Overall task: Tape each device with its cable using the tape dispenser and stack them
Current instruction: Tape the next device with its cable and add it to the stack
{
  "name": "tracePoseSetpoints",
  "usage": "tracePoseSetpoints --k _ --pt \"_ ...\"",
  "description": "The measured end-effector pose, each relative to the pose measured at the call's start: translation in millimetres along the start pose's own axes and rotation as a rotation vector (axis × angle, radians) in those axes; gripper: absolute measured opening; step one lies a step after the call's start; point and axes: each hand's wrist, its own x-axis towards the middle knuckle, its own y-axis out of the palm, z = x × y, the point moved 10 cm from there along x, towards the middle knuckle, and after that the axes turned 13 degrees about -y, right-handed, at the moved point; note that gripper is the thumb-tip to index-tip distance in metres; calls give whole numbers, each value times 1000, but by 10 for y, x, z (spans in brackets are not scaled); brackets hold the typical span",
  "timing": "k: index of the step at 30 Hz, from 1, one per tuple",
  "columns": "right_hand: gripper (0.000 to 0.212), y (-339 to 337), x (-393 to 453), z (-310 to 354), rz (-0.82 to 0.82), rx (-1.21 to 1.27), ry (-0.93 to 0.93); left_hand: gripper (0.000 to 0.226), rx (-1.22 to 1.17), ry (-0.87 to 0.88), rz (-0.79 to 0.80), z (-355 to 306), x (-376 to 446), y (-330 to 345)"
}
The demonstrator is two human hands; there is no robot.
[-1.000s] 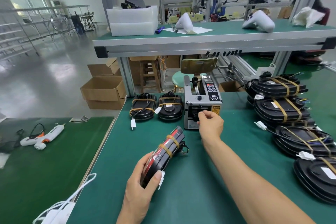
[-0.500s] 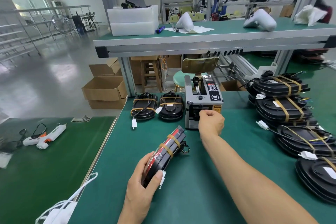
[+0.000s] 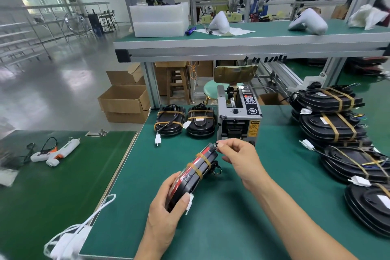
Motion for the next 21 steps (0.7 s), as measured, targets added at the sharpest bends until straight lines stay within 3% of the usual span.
tracePoseSetpoints --k 13,21 --pt "10 60 139 156 201 -223 -101 70 -11 -11 1 21 17 -4" --pt "11 67 160 151 233 -242 -108 71 9 -13 12 37 30 1"
